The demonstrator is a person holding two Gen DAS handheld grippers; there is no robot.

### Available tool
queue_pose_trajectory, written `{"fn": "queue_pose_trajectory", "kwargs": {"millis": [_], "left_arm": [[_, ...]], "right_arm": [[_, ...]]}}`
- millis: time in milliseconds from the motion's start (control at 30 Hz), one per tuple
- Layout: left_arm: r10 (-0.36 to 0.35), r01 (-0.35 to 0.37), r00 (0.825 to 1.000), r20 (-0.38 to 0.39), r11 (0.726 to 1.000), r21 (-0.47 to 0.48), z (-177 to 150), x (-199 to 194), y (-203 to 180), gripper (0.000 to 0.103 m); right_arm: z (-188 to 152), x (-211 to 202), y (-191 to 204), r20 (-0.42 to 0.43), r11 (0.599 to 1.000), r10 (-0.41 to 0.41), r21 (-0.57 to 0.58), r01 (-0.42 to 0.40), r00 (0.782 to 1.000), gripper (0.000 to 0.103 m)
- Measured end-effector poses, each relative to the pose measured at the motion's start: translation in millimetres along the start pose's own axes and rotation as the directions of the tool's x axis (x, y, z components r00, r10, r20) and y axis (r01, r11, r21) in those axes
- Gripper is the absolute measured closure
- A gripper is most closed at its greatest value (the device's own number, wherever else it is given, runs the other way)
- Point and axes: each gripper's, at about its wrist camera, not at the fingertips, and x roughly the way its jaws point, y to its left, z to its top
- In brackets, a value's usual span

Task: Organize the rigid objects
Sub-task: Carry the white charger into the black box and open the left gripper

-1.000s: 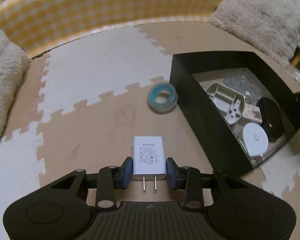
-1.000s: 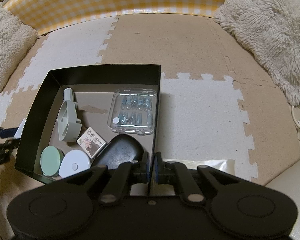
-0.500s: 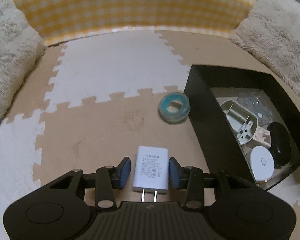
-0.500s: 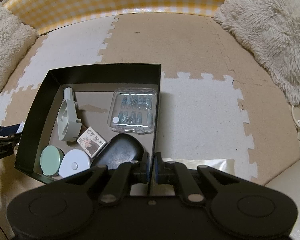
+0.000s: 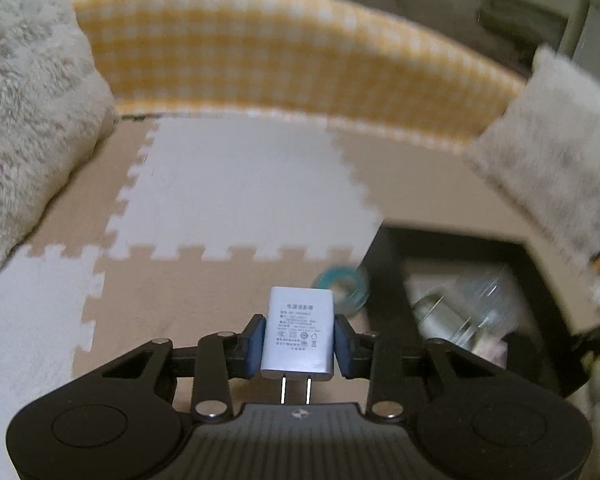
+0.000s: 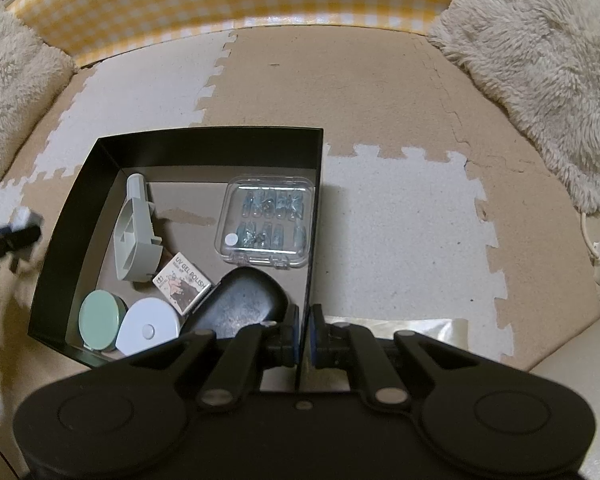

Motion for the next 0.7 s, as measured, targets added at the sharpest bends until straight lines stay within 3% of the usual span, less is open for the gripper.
{"fn": "queue_pose_trajectory", "kwargs": {"millis": [200,367,700], "left_arm": [[-0.12,0.122,0.989,0.081,0.992,-0.025,16,-21,-29,0.066],[-0.189,0.195,0.978,0.084,0.978,-0.075,23,-19,-55,0.066],[-0.172,0.169,0.985,-0.006,0.976,-0.138,16,36,-111,0.066]], "right_arm": [[0,0,1,0.0,1.0,-0.001,0.0,0.001,1.0,0.098],[-1,0,-1,0.004,1.0,0.002,0.003,-0.002,1.0,0.098],[0,0,-3,0.004,1.0,0.016,0.019,-0.016,1.0,0.098]]}}
